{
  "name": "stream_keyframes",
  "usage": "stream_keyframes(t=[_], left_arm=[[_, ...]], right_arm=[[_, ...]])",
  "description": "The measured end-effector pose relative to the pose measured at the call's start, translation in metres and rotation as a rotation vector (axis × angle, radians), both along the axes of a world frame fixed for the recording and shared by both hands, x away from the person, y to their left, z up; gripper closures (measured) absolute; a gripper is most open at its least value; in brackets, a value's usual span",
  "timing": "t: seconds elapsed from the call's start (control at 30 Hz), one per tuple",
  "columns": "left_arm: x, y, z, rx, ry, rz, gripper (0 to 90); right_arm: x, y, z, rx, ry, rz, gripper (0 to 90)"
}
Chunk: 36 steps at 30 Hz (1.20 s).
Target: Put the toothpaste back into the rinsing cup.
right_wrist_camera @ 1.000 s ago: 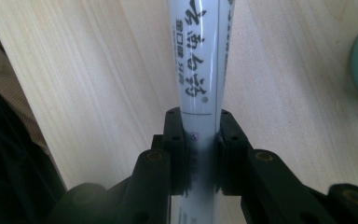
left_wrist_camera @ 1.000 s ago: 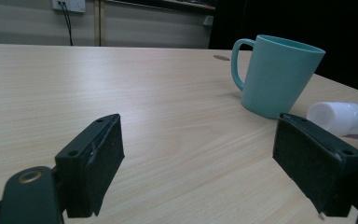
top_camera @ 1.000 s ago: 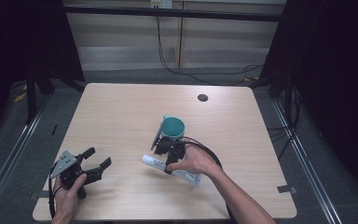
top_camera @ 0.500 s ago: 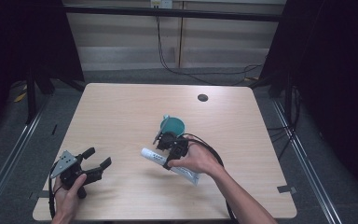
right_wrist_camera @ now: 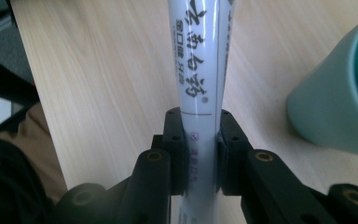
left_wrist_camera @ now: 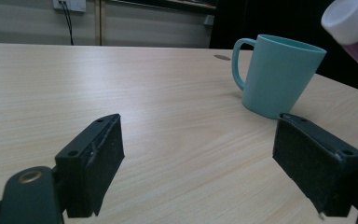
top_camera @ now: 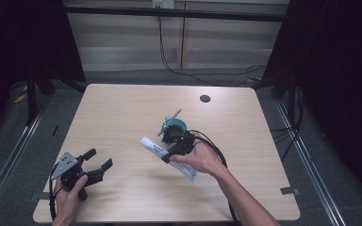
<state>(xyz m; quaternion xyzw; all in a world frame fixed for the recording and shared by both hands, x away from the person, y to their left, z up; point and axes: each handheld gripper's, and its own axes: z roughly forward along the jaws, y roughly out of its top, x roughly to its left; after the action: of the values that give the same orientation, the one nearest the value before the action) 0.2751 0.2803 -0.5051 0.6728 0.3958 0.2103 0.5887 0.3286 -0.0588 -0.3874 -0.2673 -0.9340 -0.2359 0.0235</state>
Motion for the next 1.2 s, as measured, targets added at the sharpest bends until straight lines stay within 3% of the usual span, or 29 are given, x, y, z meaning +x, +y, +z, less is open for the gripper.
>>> stream_keyframes(t=[0.17, 0.43, 0.63, 0.73, 0.77, 1.0, 1.2], left_arm=[[0.000, 0.000, 0.000, 0.002, -0.001, -0.001, 16.1], [0.001, 0.000, 0.000, -0.008, 0.011, 0.005, 16.3], [0.001, 0.000, 0.000, -0.013, 0.013, 0.003, 16.4], [0.001, 0.000, 0.000, -0.012, 0.011, 0.004, 16.4], [0.001, 0.000, 0.000, -0.011, 0.013, 0.002, 16.4], [0.000, -0.001, 0.000, 0.001, -0.003, -0.001, 16.3], [0.000, 0.000, 0.000, -0.002, -0.001, -0.002, 15.9]], right_arm=[[0.000, -0.003, 0.008, 0.103, -0.060, -0.026, 77.1], [-0.001, -0.008, 0.013, 0.175, -0.108, -0.077, 77.1], [0.000, -0.012, 0.019, 0.271, -0.164, -0.102, 77.2], [-0.001, -0.012, 0.023, 0.297, -0.194, -0.120, 77.2], [0.000, -0.013, 0.024, 0.308, -0.186, -0.126, 77.2], [0.001, -0.016, 0.030, 0.402, -0.270, -0.151, 77.2], [0.000, -0.018, 0.032, 0.453, -0.347, -0.151, 77.3]])
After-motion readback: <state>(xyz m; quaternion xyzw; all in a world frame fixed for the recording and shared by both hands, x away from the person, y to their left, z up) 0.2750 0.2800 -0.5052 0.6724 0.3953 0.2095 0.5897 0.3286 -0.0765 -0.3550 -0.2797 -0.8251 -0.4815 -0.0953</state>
